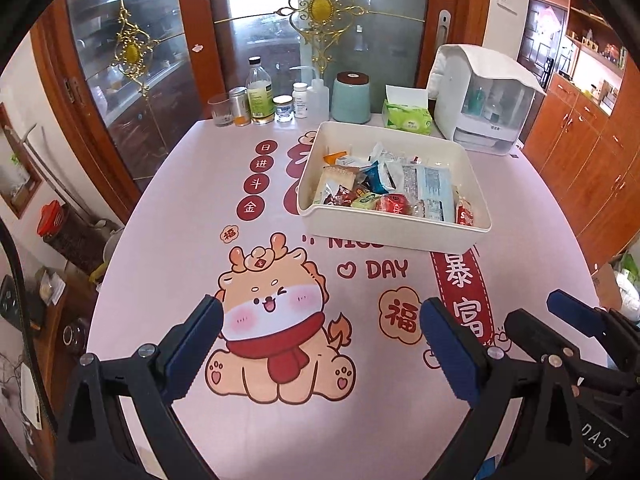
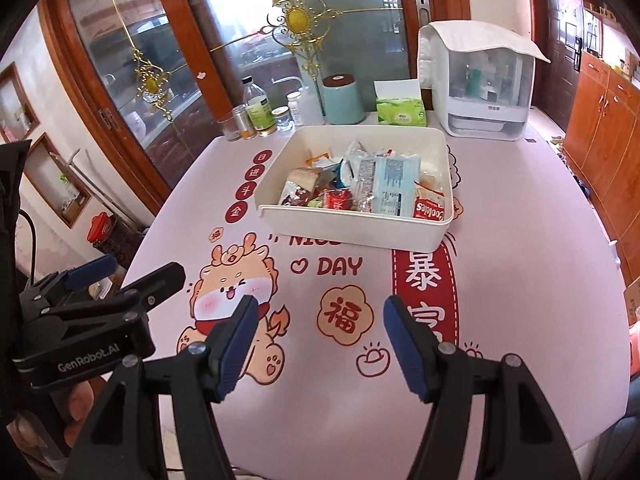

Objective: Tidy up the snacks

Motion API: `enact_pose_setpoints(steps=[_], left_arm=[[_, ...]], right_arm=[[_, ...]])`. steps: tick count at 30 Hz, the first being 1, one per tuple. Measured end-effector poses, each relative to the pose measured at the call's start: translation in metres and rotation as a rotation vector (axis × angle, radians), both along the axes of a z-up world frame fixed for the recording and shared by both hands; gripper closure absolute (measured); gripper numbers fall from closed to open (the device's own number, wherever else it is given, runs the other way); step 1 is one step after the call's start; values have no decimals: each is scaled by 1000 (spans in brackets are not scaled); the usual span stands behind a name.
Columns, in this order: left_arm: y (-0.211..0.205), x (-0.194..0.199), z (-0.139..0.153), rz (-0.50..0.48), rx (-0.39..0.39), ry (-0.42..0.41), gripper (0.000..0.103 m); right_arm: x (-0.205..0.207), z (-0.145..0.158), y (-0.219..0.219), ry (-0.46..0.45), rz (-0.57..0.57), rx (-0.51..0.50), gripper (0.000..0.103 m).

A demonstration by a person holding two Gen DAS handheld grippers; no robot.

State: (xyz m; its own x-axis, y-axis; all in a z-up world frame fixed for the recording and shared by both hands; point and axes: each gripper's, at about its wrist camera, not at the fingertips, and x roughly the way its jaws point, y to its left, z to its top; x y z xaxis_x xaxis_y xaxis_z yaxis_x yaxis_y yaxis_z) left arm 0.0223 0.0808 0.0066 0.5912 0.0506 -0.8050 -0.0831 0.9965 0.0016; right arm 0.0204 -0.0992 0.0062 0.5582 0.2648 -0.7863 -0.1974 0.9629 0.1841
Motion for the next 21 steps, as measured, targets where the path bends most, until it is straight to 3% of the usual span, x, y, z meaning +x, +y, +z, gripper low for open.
enact_pose_setpoints(steps=[7, 21], left_arm=[[-4, -11, 4, 15, 12, -16, 5], [-12, -13, 2, 15, 20, 2, 5]], right_arm=[[-8, 11, -4, -39, -15, 8, 38], [-12, 8, -6, -20, -13, 27, 37]])
